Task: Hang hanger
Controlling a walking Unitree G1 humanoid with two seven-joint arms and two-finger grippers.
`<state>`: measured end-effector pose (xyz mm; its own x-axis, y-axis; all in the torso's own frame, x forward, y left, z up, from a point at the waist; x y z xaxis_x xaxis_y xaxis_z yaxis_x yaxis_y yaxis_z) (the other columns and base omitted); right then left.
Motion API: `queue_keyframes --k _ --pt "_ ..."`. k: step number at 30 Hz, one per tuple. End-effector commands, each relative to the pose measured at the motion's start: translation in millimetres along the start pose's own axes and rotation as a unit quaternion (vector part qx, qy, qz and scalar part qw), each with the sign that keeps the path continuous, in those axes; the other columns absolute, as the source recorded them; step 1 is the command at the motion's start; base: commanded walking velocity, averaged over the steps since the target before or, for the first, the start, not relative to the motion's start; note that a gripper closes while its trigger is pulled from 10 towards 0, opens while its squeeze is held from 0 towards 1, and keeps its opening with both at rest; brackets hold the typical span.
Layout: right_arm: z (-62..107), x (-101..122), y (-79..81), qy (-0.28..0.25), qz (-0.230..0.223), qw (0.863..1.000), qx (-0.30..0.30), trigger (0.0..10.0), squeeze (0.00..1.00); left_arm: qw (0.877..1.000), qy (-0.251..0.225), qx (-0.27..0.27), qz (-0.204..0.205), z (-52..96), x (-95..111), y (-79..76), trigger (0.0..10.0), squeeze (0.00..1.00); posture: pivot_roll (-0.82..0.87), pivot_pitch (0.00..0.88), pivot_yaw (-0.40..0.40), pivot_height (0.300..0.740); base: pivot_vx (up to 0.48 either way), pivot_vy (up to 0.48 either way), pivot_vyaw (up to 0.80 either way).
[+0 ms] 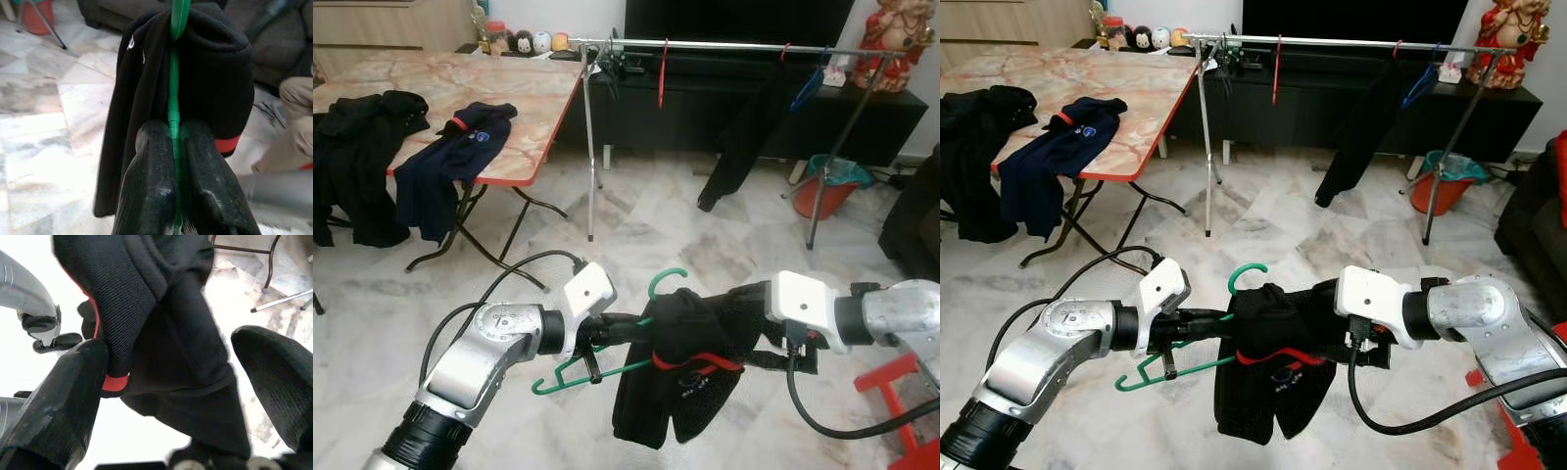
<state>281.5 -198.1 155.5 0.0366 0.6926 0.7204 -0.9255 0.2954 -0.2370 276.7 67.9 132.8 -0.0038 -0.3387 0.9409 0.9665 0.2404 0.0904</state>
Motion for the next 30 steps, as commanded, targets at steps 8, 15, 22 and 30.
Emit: queue_keyframes --k 8,15,22,30 --pt "8.0 -1 -12.9 -0.013 0.004 1.000 0.010 10.0 0.00 0.999 -0.013 -0.027 -0.021 -1.4 11 -6.5 10.0 0.00 0.09 0.000 -0.026 0.740 0.000 0.000 0.00" --pt "18.9 4 -25.7 -0.045 -0.008 0.999 -0.002 10.0 0.00 0.999 -0.010 -0.030 -0.020 1.2 11 -6.2 10.0 0.00 0.09 0.000 -0.022 0.740 0.000 0.000 0.00" --pt "20.0 -2 -25.2 -0.035 -0.012 0.999 0.007 10.0 0.00 0.999 -0.011 -0.032 -0.019 0.8 11 -5.9 10.0 0.00 0.09 0.000 -0.017 0.740 0.000 0.000 0.00" --pt "7.5 -10 -18.8 -0.013 -0.004 0.999 0.037 10.0 0.00 0.999 -0.009 -0.034 -0.019 2.3 11 -5.5 10.0 0.00 0.09 0.000 -0.016 0.740 0.000 0.000 0.00"
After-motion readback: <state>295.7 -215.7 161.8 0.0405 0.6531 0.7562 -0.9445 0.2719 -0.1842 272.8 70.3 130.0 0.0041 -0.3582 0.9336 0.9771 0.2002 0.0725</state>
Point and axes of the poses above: a point about 5 cm out from each wrist's last joint towards the gripper, its own z axis pointing back from the gripper into the wrist, its own x axis along the axis of the wrist's last joint, y = z × x, the point moved 3 cm from there along -z, pointing out of the wrist towards the gripper, and after that the axes turned 6 degrees about -z, right-handed, at the moved point
